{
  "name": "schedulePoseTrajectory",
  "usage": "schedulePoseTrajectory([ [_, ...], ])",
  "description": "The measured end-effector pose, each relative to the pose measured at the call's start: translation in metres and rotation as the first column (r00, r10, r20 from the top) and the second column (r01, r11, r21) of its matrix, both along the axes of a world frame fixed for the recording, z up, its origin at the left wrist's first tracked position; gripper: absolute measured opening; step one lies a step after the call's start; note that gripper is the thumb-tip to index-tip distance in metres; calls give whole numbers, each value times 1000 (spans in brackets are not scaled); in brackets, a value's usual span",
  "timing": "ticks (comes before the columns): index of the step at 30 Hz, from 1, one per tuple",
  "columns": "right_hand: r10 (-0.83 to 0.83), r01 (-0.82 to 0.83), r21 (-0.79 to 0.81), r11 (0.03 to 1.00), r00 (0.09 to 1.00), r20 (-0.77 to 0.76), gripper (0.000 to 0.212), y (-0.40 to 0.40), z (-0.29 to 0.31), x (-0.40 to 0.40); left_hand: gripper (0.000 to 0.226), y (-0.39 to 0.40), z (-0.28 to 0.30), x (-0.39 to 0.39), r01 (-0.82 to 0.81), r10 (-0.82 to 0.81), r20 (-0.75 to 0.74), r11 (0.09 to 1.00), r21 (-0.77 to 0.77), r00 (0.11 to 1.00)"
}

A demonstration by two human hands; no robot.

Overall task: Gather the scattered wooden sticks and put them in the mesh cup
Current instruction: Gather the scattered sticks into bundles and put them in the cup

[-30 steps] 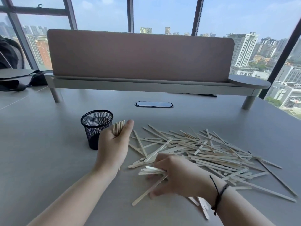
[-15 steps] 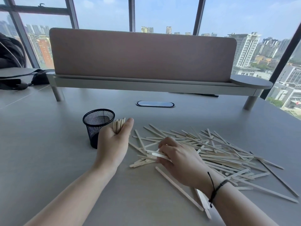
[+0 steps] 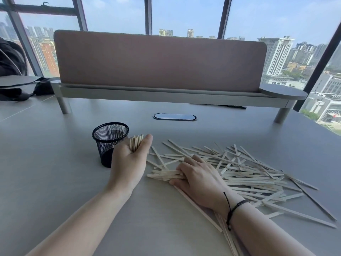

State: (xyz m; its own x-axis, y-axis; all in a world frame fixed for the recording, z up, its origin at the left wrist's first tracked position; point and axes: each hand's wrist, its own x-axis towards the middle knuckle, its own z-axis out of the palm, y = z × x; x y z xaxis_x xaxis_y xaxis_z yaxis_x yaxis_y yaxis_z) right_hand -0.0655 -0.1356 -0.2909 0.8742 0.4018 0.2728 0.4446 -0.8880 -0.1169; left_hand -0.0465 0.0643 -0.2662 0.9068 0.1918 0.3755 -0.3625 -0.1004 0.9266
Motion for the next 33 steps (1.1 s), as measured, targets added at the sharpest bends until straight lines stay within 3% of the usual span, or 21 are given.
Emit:
schedulePoseTrajectory([
  [6,17,-16,-49,999,1000,9,53,-2,-1,1,56,-1,-1,-1,18,-18,-2,1000,-16,1000],
  [17,43,-44,24,999,998,36,21,-2,7,-5,55,0,-3,1,7,-7,-3,1000,-13,1000],
  [24,-11,-31,157,987,966,259,67,-4,5,-3,53,0,-1,0,-7,7,1,1000,-8,1000],
  [33,-122,13,339,941,946,300,66,3,14,-8,51,0,1,-1,-7,7,25,1000,-6,1000],
])
